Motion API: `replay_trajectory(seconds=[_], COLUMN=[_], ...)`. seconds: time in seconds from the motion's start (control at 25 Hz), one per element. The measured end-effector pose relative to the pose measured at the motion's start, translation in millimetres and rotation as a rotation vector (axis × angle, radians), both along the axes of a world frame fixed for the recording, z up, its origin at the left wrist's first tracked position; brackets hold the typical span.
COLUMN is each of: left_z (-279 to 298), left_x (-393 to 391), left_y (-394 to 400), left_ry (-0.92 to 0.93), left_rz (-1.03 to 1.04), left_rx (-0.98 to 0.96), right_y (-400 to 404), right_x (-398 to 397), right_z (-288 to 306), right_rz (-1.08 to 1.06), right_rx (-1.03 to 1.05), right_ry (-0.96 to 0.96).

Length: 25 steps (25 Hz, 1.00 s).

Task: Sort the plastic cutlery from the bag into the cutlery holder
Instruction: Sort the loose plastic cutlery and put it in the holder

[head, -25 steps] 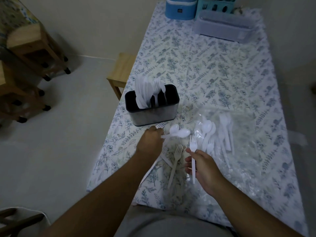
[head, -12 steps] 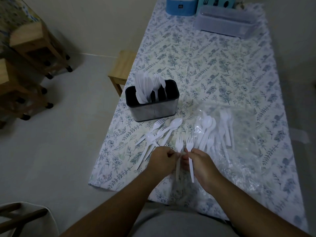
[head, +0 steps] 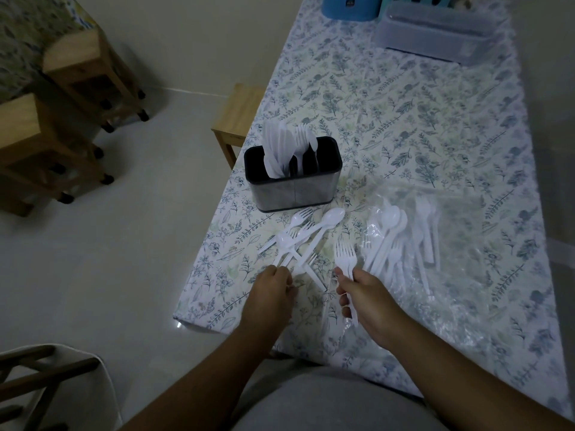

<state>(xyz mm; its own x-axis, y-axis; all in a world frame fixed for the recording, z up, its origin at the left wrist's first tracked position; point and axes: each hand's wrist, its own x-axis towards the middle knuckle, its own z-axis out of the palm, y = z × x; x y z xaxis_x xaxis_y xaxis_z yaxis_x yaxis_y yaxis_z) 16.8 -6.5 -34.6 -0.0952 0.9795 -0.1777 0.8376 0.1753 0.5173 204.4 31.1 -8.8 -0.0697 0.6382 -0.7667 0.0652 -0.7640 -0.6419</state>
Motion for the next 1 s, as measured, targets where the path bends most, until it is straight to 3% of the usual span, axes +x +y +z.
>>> replay_trajectory(seconds=[0.16,0.32,0.44,0.6,0.68,0.84,1.0], left_z=[-2,12,39,53,54,53,44], left_x=[-6,-17,-3,37,45,47,53], left_y=[8,14,7,0,-1,0,12], left_ry=[0.056,0.009,-0.326,-0.933,-1.080,-0.988,-0.783], left_rz=[0.015,0.031,0.238,0.624,0.662,0.565,0.420], left_rx=[0.043,-0.134,-0.308,-0.535,-0.584,-0.449,-0.277], right_y=[-2,-1,1,-4,-4,3,-8], right_x=[-4,-7,-11,-13,-12,-5,-8], right_z=[4,7,11,11,9,13,18], right_rz=[0.026,-0.001,-0.100,-0.083,-0.115,-0.244,-0.125], right_rx=[0.010,-0.043,-0.124,-0.135,-0.075,-0.037,-0.087], right_ry=[-0.026,0.010,0.096,0.135,0.096,0.086,0.240])
